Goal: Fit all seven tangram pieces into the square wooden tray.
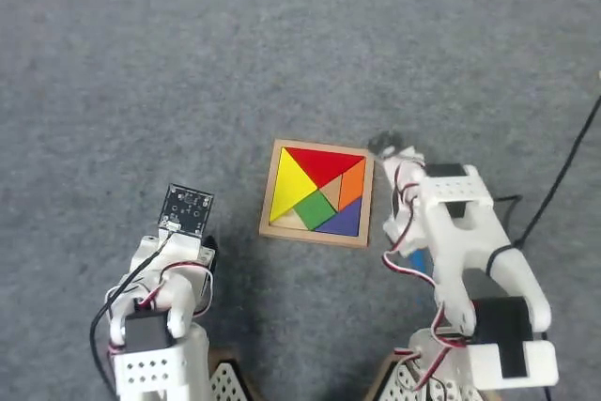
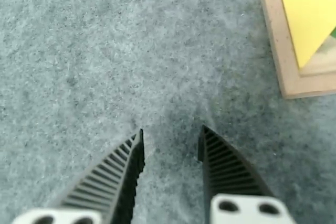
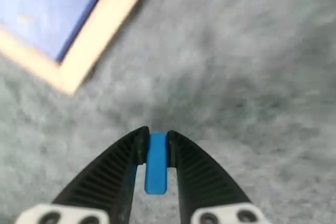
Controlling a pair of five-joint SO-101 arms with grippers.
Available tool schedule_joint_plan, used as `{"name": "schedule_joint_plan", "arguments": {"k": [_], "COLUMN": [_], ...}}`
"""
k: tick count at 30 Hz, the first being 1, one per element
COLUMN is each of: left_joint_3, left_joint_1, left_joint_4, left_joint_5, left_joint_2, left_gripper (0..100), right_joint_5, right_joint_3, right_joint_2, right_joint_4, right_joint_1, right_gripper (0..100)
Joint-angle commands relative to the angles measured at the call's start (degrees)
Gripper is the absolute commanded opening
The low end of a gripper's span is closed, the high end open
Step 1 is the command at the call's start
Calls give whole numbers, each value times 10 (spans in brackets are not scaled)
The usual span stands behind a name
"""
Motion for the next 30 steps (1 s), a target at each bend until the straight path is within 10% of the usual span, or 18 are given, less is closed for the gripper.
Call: {"name": "schedule_joint_plan", "arguments": {"k": [1, 11, 30], "left_joint_3": [-4, -4, -4], "left_joint_1": [-4, -4, -4], "left_joint_4": [-10, -10, -10], "left_joint_5": [-5, -5, -5], "left_joint_2": [1, 1, 1], "left_gripper": [167, 167, 167], "right_joint_5": [-77, -433, -629], "right_joint_3": [-84, -258, -202], "right_joint_2": [-2, 4, 97], "right_joint_4": [30, 44, -138], "right_joint_1": [-22, -222, -328], "right_gripper": [7, 13, 40]}}
